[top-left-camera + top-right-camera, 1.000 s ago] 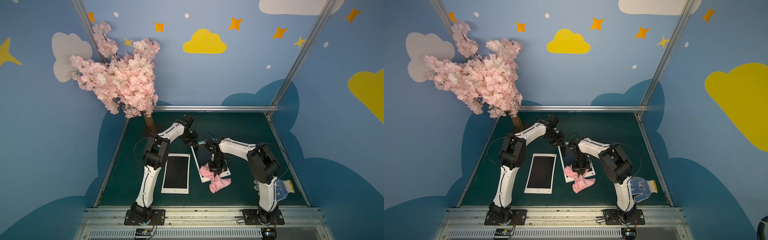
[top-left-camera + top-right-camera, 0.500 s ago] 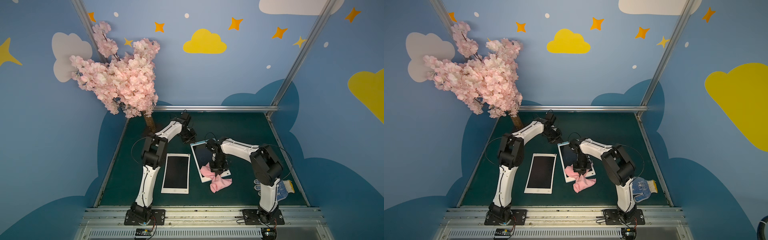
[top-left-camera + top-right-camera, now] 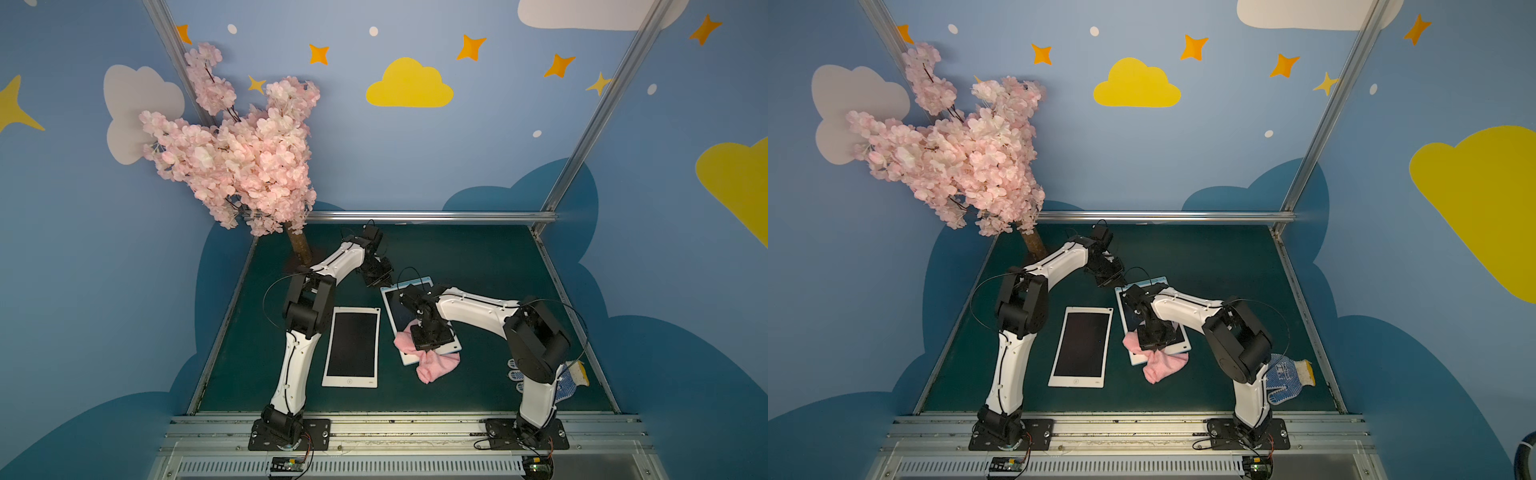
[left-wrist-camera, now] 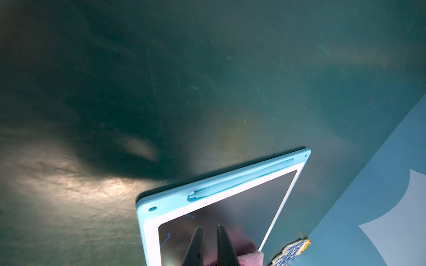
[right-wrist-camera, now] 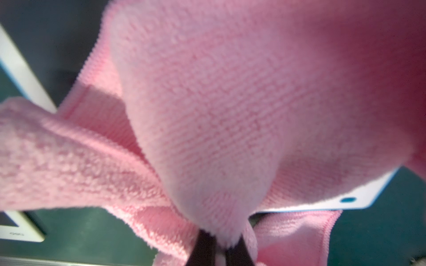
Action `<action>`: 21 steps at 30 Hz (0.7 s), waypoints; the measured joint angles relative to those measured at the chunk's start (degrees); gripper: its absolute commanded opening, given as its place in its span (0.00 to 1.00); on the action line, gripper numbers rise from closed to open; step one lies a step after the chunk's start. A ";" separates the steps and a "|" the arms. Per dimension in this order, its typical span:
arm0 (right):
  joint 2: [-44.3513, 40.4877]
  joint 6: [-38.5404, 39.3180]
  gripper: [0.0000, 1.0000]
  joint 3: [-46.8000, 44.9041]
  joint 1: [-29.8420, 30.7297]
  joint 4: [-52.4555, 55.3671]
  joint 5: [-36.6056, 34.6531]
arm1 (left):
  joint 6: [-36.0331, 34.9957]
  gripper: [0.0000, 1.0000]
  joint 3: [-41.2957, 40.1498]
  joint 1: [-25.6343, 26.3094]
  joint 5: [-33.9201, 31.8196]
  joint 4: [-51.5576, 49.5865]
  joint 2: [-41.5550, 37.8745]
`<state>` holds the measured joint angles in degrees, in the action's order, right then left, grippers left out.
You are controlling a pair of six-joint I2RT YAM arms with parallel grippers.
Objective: Wipe the drawing tablet
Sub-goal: Wipe the dirt from the drawing tablet.
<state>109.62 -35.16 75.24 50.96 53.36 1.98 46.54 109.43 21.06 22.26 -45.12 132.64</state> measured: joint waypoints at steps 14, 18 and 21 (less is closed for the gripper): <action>-5.66 -0.44 0.00 -8.15 -1.20 -7.26 1.18 | 0.17 0.15 0.00 0.00 0.02 0.00 0.02; -7.56 -0.68 0.00 -10.54 -2.43 -7.98 0.44 | 0.17 0.15 0.00 0.00 0.00 0.00 0.02; -8.52 -0.83 0.00 -11.63 -2.93 -8.33 -0.02 | 0.17 0.15 0.00 0.00 0.00 -0.02 0.02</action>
<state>101.10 -35.99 63.61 48.03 45.04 1.96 46.72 109.43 21.06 22.26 -45.15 132.66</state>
